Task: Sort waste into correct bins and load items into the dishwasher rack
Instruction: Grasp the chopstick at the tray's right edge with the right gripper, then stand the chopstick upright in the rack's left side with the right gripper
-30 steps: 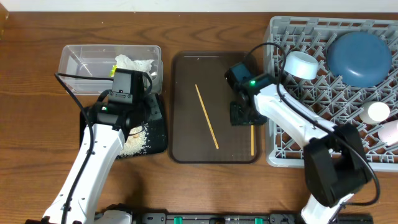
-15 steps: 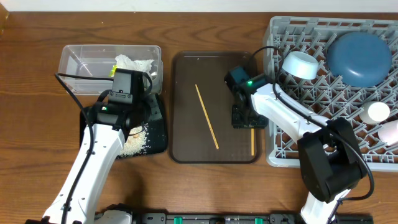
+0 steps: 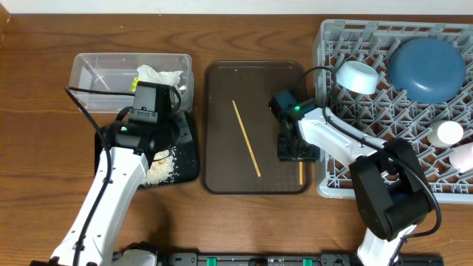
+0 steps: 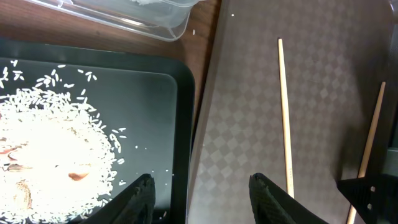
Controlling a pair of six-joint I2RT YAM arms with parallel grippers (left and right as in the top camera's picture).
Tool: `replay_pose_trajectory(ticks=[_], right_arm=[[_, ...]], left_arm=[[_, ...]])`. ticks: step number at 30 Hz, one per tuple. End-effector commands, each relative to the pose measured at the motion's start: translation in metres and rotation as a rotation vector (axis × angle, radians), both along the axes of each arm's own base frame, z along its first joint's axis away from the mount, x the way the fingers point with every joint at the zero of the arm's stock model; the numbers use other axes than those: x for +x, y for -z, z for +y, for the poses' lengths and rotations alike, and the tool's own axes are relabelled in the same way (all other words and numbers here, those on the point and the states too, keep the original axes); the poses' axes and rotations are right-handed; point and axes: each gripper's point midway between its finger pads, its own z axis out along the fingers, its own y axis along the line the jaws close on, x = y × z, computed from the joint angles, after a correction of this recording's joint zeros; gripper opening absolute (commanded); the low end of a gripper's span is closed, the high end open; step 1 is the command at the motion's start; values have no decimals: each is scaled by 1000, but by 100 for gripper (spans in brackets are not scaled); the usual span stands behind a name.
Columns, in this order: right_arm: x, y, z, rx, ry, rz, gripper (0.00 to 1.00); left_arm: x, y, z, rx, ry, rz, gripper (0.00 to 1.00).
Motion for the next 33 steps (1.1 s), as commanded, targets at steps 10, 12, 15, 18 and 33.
replay_pose_trajectory(ticks=[10,12,15,18,33], right_arm=[[-15,11,10,27,-9,40,30],[-17,12,12,28,-15,39,26],[-15,12,15,33,-21,30,17],[-14,12,17,42,-21,24,6],[48,-93,18,236,-206,-169,1]], left_arm=[[1,0,4,17,1,-2,52],[1,0,4,17,1,-2,52],[1,0,4,17,1,-2,52],[1,0,4,17,1,-2,52],[-1,0,4,18,1,6,53]])
